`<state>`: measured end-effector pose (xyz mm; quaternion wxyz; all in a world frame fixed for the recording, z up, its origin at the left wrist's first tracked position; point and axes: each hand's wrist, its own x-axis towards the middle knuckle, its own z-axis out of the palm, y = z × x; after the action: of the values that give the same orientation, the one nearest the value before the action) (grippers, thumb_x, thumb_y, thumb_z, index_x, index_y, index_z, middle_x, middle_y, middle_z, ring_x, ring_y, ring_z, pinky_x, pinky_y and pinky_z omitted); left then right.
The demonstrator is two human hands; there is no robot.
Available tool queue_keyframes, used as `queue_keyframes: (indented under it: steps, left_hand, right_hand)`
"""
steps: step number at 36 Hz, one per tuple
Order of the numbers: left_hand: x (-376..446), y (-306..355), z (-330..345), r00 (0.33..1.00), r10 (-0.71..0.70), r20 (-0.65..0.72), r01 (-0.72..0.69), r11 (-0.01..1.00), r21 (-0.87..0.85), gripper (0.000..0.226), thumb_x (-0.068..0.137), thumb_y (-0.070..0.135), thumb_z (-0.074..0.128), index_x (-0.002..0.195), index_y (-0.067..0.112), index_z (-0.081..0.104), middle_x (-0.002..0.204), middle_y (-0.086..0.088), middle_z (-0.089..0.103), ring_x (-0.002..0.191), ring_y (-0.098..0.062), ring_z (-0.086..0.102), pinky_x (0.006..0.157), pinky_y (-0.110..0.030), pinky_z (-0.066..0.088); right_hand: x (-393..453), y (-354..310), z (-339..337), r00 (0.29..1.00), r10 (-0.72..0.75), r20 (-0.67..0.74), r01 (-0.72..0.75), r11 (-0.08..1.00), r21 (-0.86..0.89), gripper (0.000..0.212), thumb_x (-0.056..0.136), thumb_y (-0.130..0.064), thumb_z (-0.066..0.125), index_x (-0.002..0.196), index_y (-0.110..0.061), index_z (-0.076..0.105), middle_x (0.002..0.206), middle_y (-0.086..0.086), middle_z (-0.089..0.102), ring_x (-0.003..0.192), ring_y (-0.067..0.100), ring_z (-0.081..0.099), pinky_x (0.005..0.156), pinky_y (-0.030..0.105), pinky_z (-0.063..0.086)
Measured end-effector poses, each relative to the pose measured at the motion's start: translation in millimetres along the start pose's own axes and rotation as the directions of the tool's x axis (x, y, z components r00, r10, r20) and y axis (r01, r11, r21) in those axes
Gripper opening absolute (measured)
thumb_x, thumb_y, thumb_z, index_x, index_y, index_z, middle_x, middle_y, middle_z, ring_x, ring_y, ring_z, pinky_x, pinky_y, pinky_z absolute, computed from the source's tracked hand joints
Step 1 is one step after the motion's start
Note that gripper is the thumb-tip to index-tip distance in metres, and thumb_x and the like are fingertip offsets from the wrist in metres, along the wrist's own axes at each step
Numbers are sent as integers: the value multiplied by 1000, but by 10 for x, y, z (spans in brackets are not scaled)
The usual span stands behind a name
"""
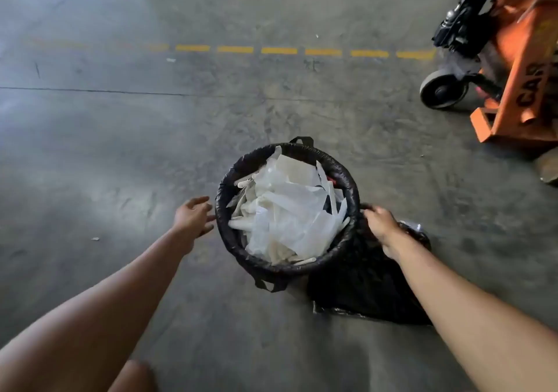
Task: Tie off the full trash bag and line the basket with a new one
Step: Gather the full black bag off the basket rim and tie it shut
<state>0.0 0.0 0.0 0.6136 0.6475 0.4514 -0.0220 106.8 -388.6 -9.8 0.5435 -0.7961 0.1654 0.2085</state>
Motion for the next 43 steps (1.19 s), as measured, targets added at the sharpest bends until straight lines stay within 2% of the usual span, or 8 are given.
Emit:
queue_keyframes:
  steps: [4, 9, 12, 16, 22, 28, 35, 43]
  left_hand:
    - [328, -136, 99, 968, -117, 223, 121, 993, -6, 42, 95, 43, 59, 132, 25, 66, 116, 1, 70, 90, -18, 68, 65, -29, 59]
    - [1335, -556, 60, 911, -88, 403, 79, 996, 39, 77, 74, 48, 83, 134, 3, 62, 145, -18, 58, 130, -41, 57, 115, -60, 38]
    - [830, -285, 107, 950, -77, 301, 64, 997, 52, 61, 76, 22, 84, 122, -11, 64, 128, -31, 67, 109, -40, 67, 98, -49, 56]
    - [397, -1, 131, 989, 11, 145, -39, 981, 190, 13, 91, 2, 63, 79, 0, 68, 76, -16, 64, 61, -25, 57, 48, -27, 49]
    - [289, 516, -12, 975, 216, 53, -222, 966, 133, 19, 91, 30, 69, 86, 16, 82, 70, -5, 52, 66, -21, 49, 58, -31, 39]
    - [198, 799, 87, 945, 216, 246, -210, 976, -52, 27, 95, 25, 59, 75, 11, 71, 73, -7, 69, 62, -20, 62, 55, -24, 49]
    - [389, 1016, 343, 947, 282, 155, -319, 748, 583, 50, 87, 54, 70, 61, 14, 55, 53, 0, 52, 48, -20, 47, 48, -22, 37]
    - [637, 1061, 516, 981, 181, 66, -183, 765, 617, 30, 86, 37, 76, 86, 10, 61, 62, -4, 45, 49, -19, 40, 47, -24, 34]
  right_hand:
    - [127, 45, 142, 971, 135, 199, -178, 960, 216, 24, 97, -20, 52, 83, -11, 70, 58, 5, 69, 42, 15, 62, 39, 20, 46]
    - [273, 134, 167, 946, 146, 291, -210, 956, 204, 30, 87, -27, 65, 100, -2, 77, 100, 24, 75, 78, 36, 72, 70, 49, 64]
    - [328, 170, 130, 971, 133, 201, -167, 972, 165, 30, 78, -16, 67, 102, 1, 74, 112, 34, 70, 86, 43, 68, 86, 69, 54]
    - [144, -28, 12, 980, 153, 125, -180, 952, 247, 14, 91, -7, 57, 82, -4, 67, 69, 16, 65, 53, 28, 60, 50, 32, 55]
    - [165, -334, -267, 987, 107, 117, -147, 898, 415, 15, 95, -9, 47, 93, -10, 63, 67, 3, 50, 49, 14, 39, 53, 25, 34]
    - [57, -608, -276, 974, 26, 226, -120, 904, 411, 15, 88, -18, 51, 84, -12, 64, 70, 3, 60, 47, 13, 46, 58, 29, 36]
    - [329, -791, -9, 996, 82, 38, -83, 996, 23, 35, 86, -38, 66, 106, -9, 61, 84, 8, 52, 47, 13, 33, 43, 20, 29]
    - [632, -839, 78, 986, 163, 27, -156, 974, -165, 25, 91, -12, 53, 69, -19, 43, 60, -1, 30, 30, 8, 16, 35, 11, 17]
